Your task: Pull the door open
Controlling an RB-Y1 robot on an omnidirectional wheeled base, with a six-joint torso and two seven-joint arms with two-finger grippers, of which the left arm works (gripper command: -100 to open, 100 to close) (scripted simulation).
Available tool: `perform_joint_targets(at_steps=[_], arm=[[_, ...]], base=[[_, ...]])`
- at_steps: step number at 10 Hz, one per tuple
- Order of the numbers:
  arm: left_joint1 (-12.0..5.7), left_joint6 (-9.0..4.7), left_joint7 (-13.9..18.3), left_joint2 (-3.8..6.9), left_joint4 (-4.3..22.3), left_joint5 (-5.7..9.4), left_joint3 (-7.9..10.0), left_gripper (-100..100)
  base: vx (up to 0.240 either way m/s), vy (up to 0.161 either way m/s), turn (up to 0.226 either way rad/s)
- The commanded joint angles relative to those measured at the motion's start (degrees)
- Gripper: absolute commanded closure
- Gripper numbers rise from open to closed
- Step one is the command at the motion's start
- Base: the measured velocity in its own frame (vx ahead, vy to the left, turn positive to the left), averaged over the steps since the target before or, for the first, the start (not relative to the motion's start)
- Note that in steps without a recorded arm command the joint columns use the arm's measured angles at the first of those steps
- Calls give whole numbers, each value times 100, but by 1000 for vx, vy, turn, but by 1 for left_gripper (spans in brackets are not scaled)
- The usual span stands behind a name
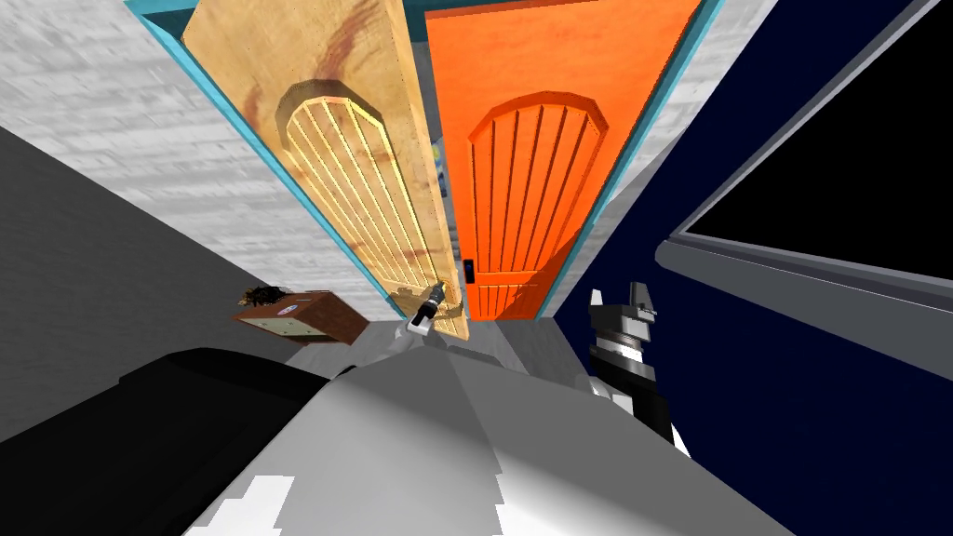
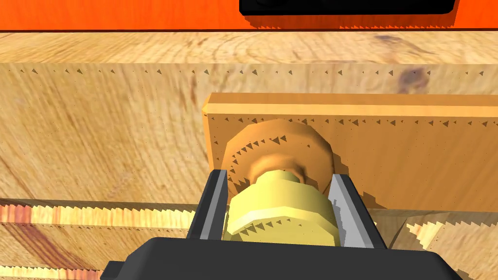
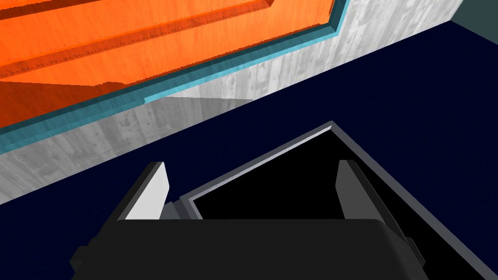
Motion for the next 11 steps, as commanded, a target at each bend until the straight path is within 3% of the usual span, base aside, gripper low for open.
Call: perform_joint_targets(at_steps=[1,9,10,11], arm=[[61,-60,101,75,-42,-11,-123,100],[406,-405,693,661,-394,-44,-776,100],[386,-371,652,610,-370,-43,-751,100],[505,-512,764,745,-421,-49,-847,100]], base=[[-192,147,-182],[-211,150,-156],[-97,53,-51],[-133,38,-104]])
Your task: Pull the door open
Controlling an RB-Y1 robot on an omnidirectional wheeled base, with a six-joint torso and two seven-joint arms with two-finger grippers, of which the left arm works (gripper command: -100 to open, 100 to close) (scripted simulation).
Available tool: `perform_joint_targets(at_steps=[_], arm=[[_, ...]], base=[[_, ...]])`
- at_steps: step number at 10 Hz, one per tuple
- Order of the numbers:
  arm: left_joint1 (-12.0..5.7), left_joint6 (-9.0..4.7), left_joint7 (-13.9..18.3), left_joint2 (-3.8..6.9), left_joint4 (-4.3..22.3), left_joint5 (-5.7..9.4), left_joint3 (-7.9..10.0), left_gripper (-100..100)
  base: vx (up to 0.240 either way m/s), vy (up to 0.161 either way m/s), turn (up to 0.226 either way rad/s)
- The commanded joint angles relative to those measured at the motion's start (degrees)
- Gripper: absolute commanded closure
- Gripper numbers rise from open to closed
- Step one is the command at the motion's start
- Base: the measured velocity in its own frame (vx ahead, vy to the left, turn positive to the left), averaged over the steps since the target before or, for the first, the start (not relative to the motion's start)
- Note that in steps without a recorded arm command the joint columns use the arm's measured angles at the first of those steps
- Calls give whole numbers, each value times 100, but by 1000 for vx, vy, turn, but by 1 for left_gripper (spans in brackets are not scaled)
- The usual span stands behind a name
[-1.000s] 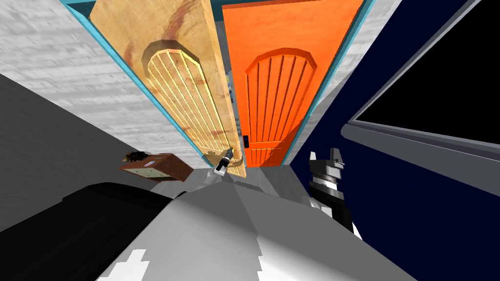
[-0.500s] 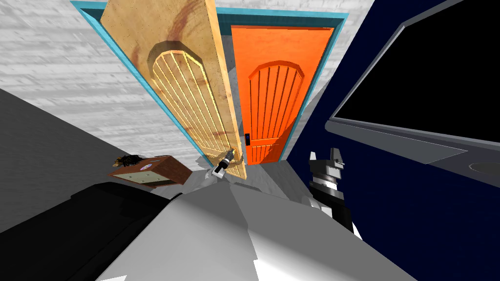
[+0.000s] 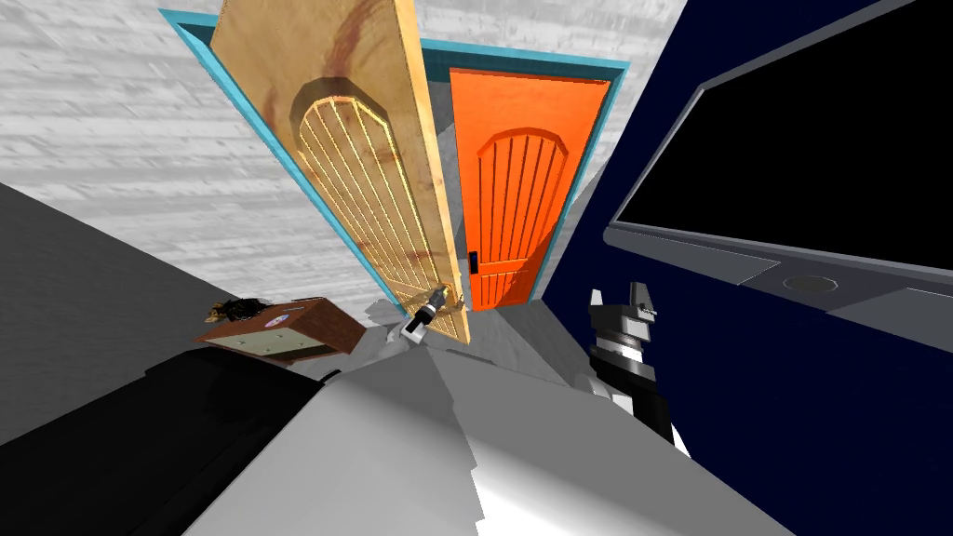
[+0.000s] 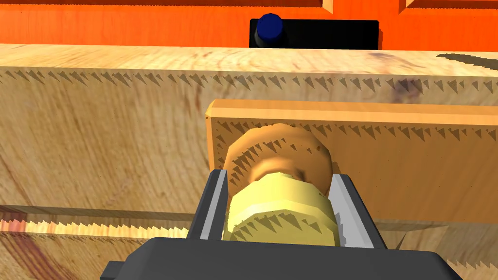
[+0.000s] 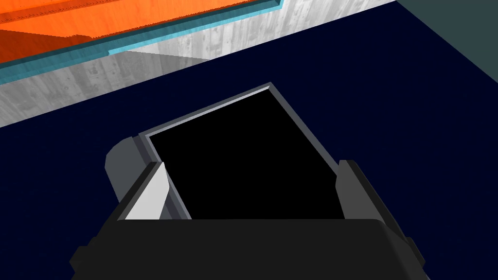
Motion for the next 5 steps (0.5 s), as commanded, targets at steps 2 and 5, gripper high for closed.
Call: perform_joint_targets(at_steps=[2,5], arm=[[138,-229,152,197,-50,-5,-109,100],[365,-522,366,500,-170,-5,-258,100]], base=[[-189,112,-113],[-198,119,-126]])
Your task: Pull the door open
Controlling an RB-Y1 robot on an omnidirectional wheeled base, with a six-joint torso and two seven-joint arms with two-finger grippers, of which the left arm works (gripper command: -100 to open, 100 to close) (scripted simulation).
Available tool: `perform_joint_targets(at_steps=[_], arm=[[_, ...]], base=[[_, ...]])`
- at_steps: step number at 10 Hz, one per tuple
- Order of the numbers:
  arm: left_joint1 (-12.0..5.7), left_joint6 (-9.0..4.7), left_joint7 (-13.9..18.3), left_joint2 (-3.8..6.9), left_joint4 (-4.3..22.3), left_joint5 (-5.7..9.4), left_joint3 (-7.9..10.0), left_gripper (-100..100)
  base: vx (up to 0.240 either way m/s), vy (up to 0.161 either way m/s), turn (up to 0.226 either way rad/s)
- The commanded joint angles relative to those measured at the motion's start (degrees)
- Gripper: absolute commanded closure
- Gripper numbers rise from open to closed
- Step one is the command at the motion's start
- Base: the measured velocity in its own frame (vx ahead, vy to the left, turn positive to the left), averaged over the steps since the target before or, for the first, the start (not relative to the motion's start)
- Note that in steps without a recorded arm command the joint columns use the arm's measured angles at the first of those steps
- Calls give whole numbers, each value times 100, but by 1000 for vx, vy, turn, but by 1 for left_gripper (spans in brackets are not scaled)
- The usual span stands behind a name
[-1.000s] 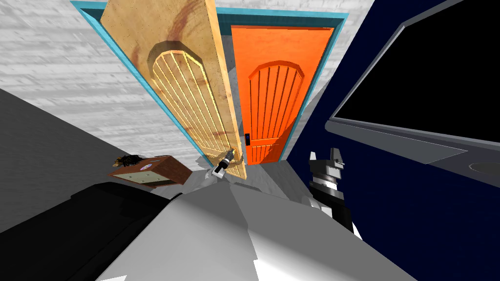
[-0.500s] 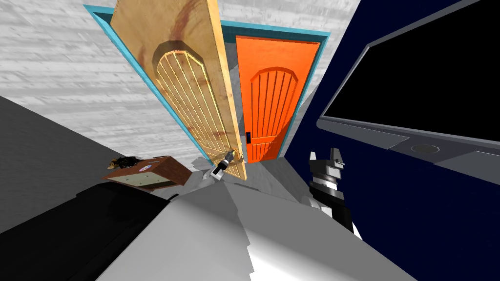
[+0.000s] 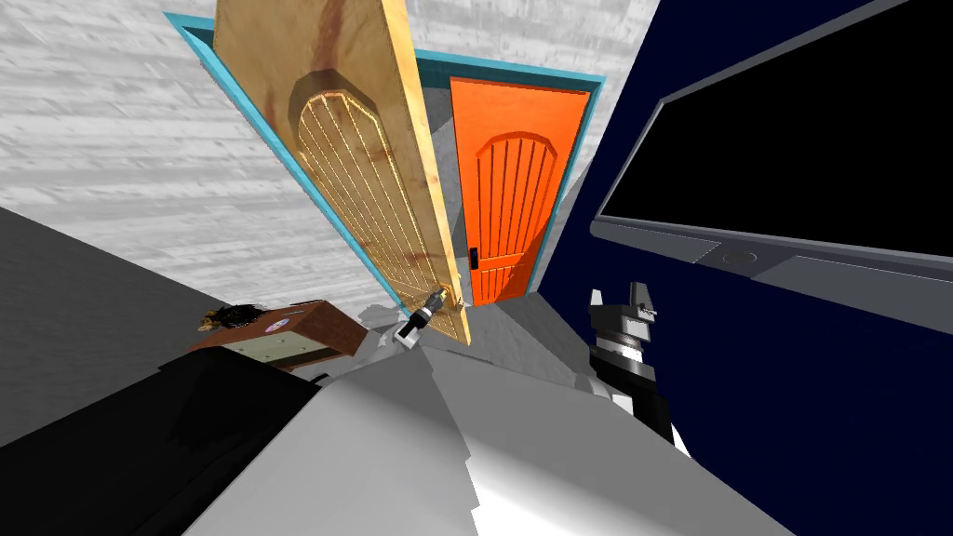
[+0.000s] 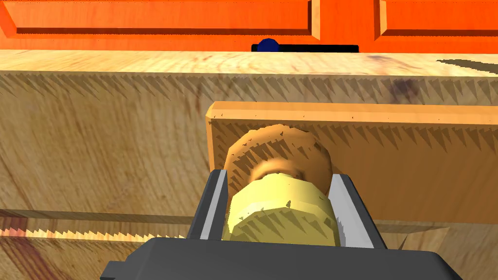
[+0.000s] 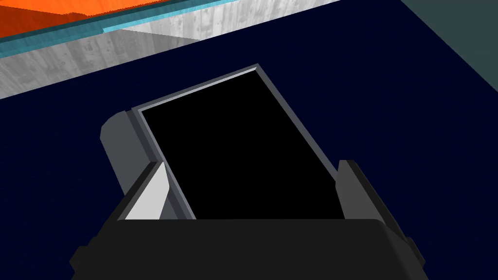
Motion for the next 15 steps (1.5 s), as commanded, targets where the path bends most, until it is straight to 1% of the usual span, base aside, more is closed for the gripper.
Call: perform_joint_targets(at_steps=[1,2,3,4,5,6,8,9,12,13,14,15], arm=[[133,-120,112,163,-89,2,-64,100],[202,-209,177,256,-125,2,-110,100],[147,-160,133,184,-77,-6,-110,100],[207,-295,205,275,-58,-14,-174,100],[232,-370,244,334,-53,-16,-200,100],[245,-413,266,367,-50,-17,-215,100],[304,-595,360,508,-37,-21,-278,100],[319,-641,383,544,-34,-22,-294,100],[394,-873,503,724,-18,-27,-375,100],[409,-919,526,759,-15,-28,-391,100],[391,-874,509,729,-15,-32,-395,100],[408,-980,552,787,35,-39,-444,100]], base=[[-188,119,-90],[-193,114,-87],[-95,46,-22],[-141,59,-109],[-200,105,-152],[-167,115,-99],[-179,111,-119],[-154,108,-106],[-183,114,-114],[-158,112,-61],[-70,47,-16],[-137,85,-120]])
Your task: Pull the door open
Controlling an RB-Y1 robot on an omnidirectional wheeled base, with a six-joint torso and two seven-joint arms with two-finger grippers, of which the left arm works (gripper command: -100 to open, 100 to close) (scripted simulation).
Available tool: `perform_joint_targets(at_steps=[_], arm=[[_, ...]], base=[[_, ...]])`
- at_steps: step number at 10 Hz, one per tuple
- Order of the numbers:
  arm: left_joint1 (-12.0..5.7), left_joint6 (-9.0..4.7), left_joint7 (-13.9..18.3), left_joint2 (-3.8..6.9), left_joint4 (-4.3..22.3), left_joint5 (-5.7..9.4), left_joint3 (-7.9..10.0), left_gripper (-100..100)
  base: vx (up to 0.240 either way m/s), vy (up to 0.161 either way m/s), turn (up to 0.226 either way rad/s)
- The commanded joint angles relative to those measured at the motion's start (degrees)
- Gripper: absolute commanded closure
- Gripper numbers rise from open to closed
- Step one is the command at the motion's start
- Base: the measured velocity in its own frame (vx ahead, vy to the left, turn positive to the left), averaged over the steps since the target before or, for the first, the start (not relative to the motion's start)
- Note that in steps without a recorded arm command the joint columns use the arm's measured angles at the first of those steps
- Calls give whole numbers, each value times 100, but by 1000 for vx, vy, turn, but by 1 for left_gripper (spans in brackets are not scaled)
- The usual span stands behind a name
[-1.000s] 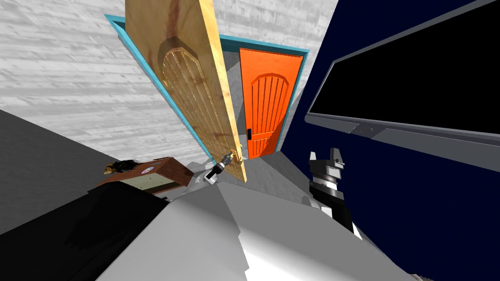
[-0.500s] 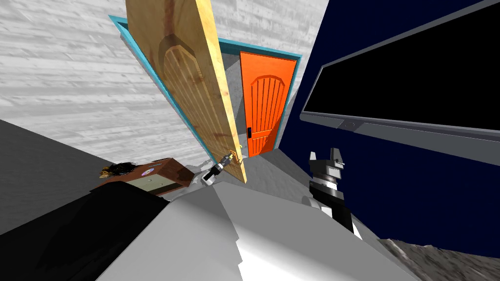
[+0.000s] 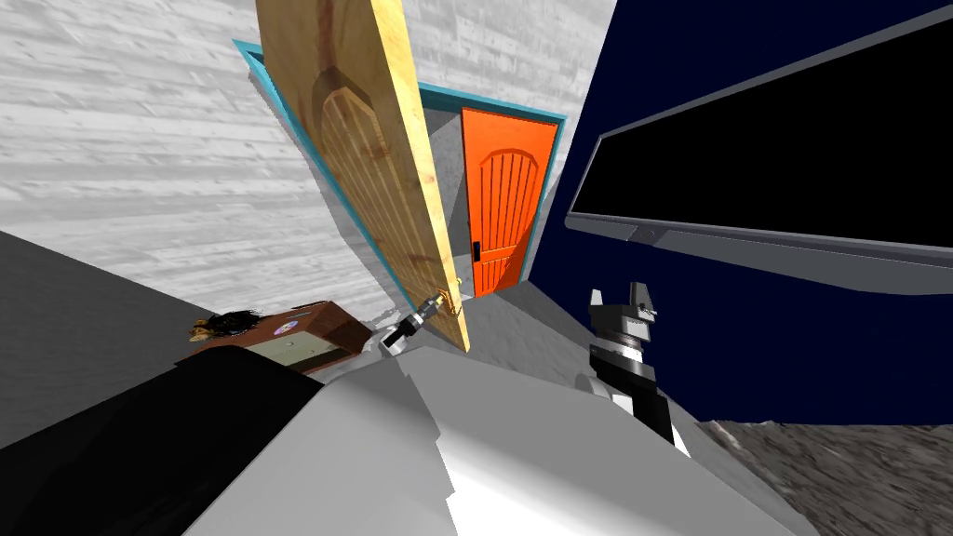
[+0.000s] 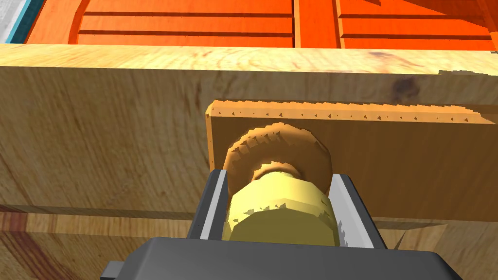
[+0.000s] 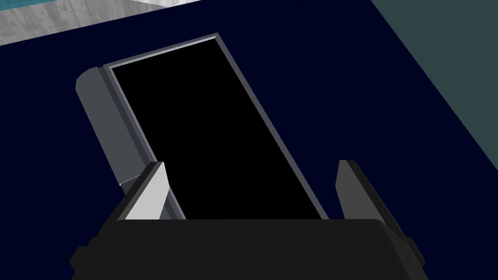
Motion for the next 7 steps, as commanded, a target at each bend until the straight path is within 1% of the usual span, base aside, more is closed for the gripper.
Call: perform_joint_targets(at_steps=[1,3,4,5,6,7], arm=[[-5,-98,33,42,42,-4,-30,100],[-3,-252,91,129,107,-5,-80,100],[-3,-294,106,152,125,-6,-94,100],[-2,-379,138,200,161,-6,-121,100],[-1,-421,154,223,179,-7,-135,100],[-1,-500,183,268,212,-8,-160,100]], base=[[-168,104,-139],[-168,138,-136],[-154,115,-137],[-158,95,-122],[-185,124,-92],[-194,119,-115]])
